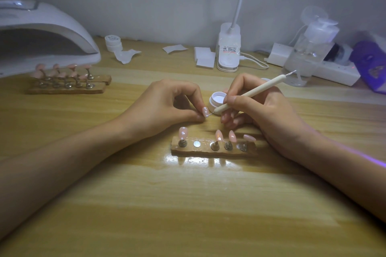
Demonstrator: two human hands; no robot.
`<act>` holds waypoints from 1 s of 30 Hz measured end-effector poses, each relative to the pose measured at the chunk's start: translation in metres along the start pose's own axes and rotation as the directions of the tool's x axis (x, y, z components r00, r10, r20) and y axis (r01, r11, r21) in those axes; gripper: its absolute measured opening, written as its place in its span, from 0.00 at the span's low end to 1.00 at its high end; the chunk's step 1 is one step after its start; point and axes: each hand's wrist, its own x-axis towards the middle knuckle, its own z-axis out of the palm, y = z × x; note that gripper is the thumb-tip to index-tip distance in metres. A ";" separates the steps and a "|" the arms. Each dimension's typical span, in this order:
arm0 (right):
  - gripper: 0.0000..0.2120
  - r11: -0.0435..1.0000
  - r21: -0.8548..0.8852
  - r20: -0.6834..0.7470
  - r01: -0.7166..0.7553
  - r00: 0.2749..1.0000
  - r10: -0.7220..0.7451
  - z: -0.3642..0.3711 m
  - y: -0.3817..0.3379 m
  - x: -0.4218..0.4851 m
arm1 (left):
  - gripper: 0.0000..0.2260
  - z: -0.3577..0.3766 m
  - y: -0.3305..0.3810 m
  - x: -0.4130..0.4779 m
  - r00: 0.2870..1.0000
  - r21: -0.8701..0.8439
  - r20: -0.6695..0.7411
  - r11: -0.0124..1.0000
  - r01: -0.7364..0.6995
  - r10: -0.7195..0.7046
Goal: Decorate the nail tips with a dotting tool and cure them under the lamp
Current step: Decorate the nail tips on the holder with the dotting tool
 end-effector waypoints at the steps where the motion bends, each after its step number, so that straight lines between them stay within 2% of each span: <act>1: 0.12 1.000 0.001 0.000 0.000 1.000 0.000 0.000 0.000 0.000 | 0.06 0.000 0.000 0.000 1.000 -0.001 0.000 1.000 -0.001 0.001; 9: 0.08 0.999 0.037 -0.003 0.010 1.000 -0.010 -0.001 0.000 0.001 | 0.06 0.000 -0.002 0.000 1.000 -0.010 0.003 1.000 0.000 0.000; 17: 0.11 0.998 0.058 0.002 0.029 1.000 -0.029 -0.001 0.000 0.001 | 0.06 0.000 -0.003 0.000 1.000 -0.020 0.005 1.000 -0.009 0.009; 24: 0.09 0.993 0.090 -0.013 0.078 0.997 -0.077 -0.002 0.000 0.001 | 0.06 0.000 -0.002 0.000 1.000 -0.015 0.006 1.000 -0.014 0.014; 30: 0.09 0.986 0.136 -0.022 0.099 0.995 -0.097 -0.003 0.001 0.002 | 0.06 0.000 -0.003 0.000 0.998 -0.050 0.015 0.997 0.061 -0.060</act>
